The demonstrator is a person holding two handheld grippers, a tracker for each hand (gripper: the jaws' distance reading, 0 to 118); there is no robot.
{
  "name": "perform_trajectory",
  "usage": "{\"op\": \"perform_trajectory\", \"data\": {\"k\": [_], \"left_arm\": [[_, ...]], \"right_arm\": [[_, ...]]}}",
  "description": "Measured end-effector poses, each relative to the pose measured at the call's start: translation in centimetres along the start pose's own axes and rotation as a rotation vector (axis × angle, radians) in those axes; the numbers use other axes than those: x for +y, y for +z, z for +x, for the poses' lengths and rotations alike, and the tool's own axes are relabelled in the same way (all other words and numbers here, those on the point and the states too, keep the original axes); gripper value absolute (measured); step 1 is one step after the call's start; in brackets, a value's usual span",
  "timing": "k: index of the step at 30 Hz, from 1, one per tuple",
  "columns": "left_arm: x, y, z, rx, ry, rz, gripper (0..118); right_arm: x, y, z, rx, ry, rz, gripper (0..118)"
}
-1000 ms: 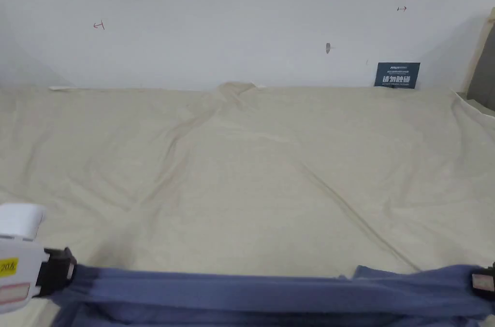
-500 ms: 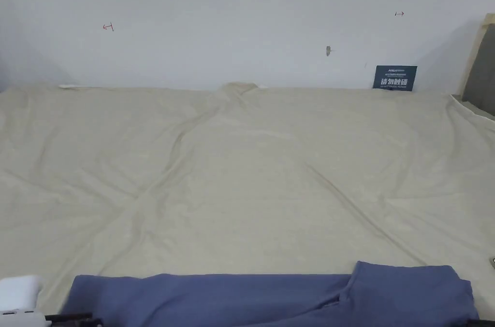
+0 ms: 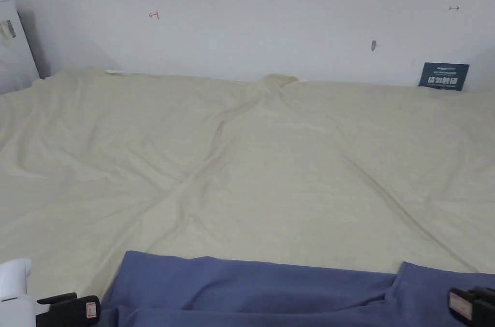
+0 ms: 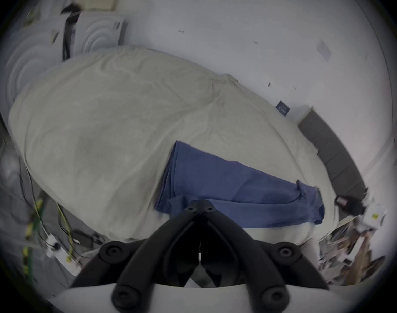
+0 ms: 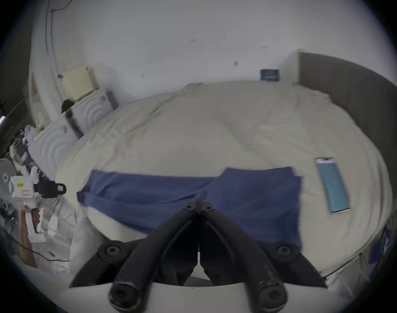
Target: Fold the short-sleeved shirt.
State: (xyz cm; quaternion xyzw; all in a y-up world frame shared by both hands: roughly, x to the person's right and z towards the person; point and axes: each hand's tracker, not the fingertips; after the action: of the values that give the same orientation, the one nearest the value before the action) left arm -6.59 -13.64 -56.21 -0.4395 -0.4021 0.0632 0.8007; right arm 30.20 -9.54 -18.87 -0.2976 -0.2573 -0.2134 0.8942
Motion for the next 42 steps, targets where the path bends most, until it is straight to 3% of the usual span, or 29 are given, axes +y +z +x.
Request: {"op": "perform_trajectory", "data": {"k": [2,8,13,14,16,17,19,26,29,37,40,42], "left_arm": [[-0.9,0.3,-1.6,0.002,0.003,-0.019,0],[-2.1,0.9,-5.1,0.010,0.063,-0.041,0],[0.1,-0.7,-5.7,-0.128,0.054,-0.060,3],[1.0,-1.5,-5.8,-0.173,0.057,-0.069,34],[2.5,-3.8,-6.1,-0.179,0.060,-0.128,109],[2.4,-4.6,-5.5,-0.157,0.065,-0.157,117],[3.8,-5.9,-5.7,-0.201,0.063,-0.125,116],[5.8,-11.2,-7.1,-0.361,0.242,-0.231,116],[5.3,-11.8,-7.7,-0.312,0.218,-0.219,116],[5.0,-12.9,-7.0,-0.469,0.279,-0.259,115],[4.9,-14.5,-6.0,-0.477,0.228,-0.311,115],[5.4,-15.4,-6.8,-0.505,0.288,-0.318,115]], "right_arm": [[-0.6,-1.5,-2.1,-0.037,0.006,-0.006,0],[-0.5,-4.8,-4.8,0.076,0.022,-0.082,0],[-0.3,-6.9,-6.3,0.124,0.007,-0.117,0],[-0.3,-7.2,-6.7,0.126,0.019,-0.129,0],[-0.7,-7.7,-7.3,0.120,0.031,-0.145,0],[-0.8,-7.9,-7.4,0.117,0.037,-0.159,0],[-1.1,-8.0,-7.6,0.109,0.038,-0.176,0],[-0.9,-8.6,-6.5,0.035,-0.013,-0.214,0],[-0.5,-8.5,-6.5,0.028,-0.015,-0.209,0],[-0.1,-9.4,-6.5,0.041,-0.021,-0.212,0],[-0.6,-9.8,-6.6,0.051,-0.020,-0.228,0],[-1.0,-10.0,-6.6,0.047,-0.013,-0.238,0]]}}
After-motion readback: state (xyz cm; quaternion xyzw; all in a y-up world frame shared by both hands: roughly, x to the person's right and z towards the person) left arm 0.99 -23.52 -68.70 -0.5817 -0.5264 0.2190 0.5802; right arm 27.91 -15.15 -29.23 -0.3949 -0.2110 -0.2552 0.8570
